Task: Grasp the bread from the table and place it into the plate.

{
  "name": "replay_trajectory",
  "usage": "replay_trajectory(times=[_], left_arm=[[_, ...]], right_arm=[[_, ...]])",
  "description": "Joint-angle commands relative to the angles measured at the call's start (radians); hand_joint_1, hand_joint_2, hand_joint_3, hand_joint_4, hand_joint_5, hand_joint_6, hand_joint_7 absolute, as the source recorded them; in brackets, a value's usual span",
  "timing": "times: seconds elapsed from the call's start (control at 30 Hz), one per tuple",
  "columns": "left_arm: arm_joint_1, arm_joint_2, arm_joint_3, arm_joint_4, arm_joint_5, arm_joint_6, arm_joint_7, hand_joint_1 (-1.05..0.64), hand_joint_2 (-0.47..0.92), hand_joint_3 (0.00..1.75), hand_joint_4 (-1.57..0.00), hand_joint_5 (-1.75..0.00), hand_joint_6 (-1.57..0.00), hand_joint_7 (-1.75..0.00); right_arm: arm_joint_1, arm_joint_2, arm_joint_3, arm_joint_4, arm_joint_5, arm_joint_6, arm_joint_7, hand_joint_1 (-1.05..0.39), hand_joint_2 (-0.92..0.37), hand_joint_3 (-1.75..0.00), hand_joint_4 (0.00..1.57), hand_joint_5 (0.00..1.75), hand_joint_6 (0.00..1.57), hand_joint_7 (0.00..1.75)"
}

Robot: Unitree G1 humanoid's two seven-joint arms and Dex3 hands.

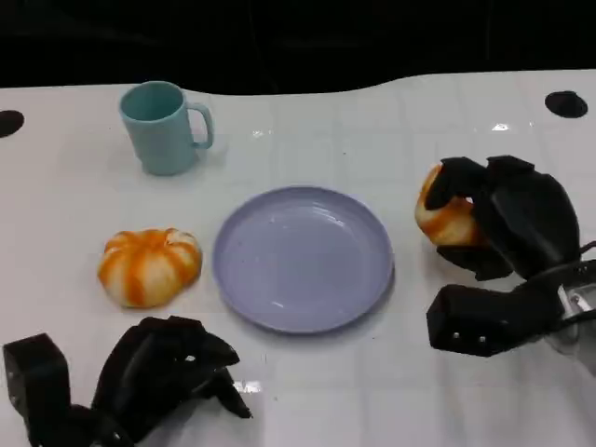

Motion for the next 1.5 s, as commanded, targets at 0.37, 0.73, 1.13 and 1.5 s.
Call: replay_trajectory(times=[0.37, 0.73, 1.13, 1.5], left_arm=[[-0.01, 0.02, 0.008, 0.027, -0.001, -0.012, -0.006, -1.05, 0.71, 0.0, -1.57, -0.58, -1.57, -0.19], [-0.008, 0.018, 0.006, 0.023, 0.0, -0.02, -0.006, -1.05, 0.72, 0.01, -1.57, -0.59, -1.57, -0.2], [-0.006, 0.016, 0.006, 0.024, -0.003, -0.018, -0.007, -1.05, 0.71, 0.0, -1.57, -0.59, -1.57, -0.19], [-0.007, 0.015, 0.006, 0.022, -0.002, -0.02, -0.003, -1.05, 0.72, 0.0, -1.57, -0.59, -1.57, -0.19]], right_arm=[[-0.02, 0.088, -0.018, -0.156, 0.039, -0.063, 0.086, -0.07, -0.24, -1.43, 1.03, 1.75, 0.8, 1.7], [-0.088, 0.179, 0.012, -0.065, 0.037, -0.105, 0.195, -0.13, -0.28, -1.36, 0.99, 1.75, 0.83, 1.63], [-0.145, 0.238, 0.051, 0.066, 0.025, -0.105, 0.22, -0.16, -0.4, -1.15, 0.9, 1.75, 0.94, 1.07], [-0.134, 0.232, 0.038, 0.017, 0.073, -0.042, 0.414, -0.49, -0.89, -0.18, 0.41, 0.49, 0.59, 0.05]])
